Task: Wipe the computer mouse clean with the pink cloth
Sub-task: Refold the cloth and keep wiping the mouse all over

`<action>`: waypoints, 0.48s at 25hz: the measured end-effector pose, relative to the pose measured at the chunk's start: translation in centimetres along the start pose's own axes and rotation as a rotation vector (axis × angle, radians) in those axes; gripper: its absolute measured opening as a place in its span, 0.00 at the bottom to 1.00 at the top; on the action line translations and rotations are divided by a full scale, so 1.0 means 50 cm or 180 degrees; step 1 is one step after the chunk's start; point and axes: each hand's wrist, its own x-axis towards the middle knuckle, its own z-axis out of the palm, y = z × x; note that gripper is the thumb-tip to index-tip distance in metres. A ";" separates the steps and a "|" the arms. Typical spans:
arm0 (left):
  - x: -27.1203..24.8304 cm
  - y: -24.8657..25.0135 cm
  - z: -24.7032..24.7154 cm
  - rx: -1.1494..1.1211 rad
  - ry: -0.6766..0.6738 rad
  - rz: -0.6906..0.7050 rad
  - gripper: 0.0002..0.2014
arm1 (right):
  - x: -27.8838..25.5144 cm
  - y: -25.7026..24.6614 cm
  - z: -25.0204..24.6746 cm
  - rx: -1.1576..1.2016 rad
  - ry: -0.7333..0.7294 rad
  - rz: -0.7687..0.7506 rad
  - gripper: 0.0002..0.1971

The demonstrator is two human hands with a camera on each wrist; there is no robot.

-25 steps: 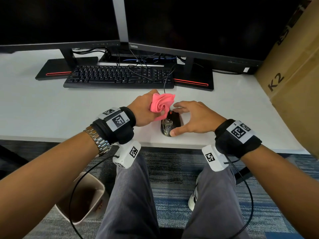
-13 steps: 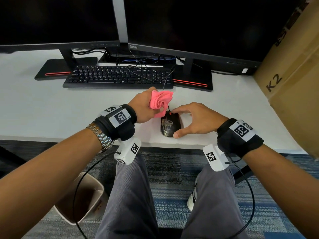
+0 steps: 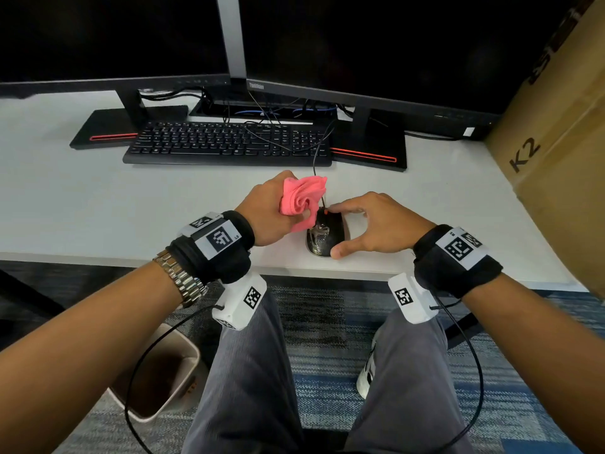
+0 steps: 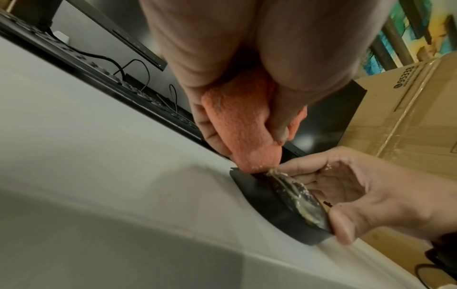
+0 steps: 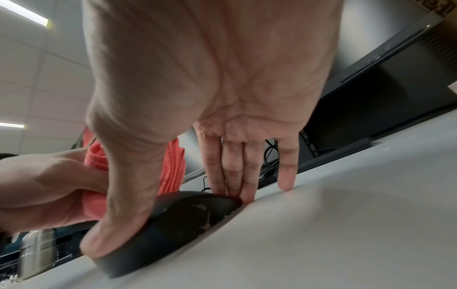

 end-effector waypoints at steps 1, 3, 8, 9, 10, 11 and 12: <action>-0.001 0.000 0.002 0.0064 0.0130 -0.0081 0.13 | 0.000 0.000 0.000 -0.0009 0.0008 0.0016 0.48; -0.007 0.002 0.008 0.0198 0.0274 -0.0187 0.14 | 0.002 -0.001 0.000 -0.0033 0.0008 0.0028 0.48; -0.026 0.007 0.013 0.0297 0.0255 -0.0115 0.14 | 0.002 0.001 0.005 -0.0048 0.0036 0.0066 0.48; -0.030 0.006 0.012 0.0334 0.0250 -0.0097 0.14 | 0.002 0.001 0.006 -0.0046 0.0033 0.0068 0.48; -0.034 0.006 0.012 0.0356 0.0233 -0.0085 0.13 | 0.002 0.001 0.006 -0.0048 0.0030 0.0070 0.48; -0.037 0.005 0.013 0.0350 0.0206 -0.0083 0.13 | 0.003 0.002 0.006 -0.0050 0.0026 0.0065 0.48; -0.038 0.003 0.012 0.0326 0.0179 -0.0090 0.13 | 0.003 0.002 0.005 -0.0050 0.0021 0.0059 0.48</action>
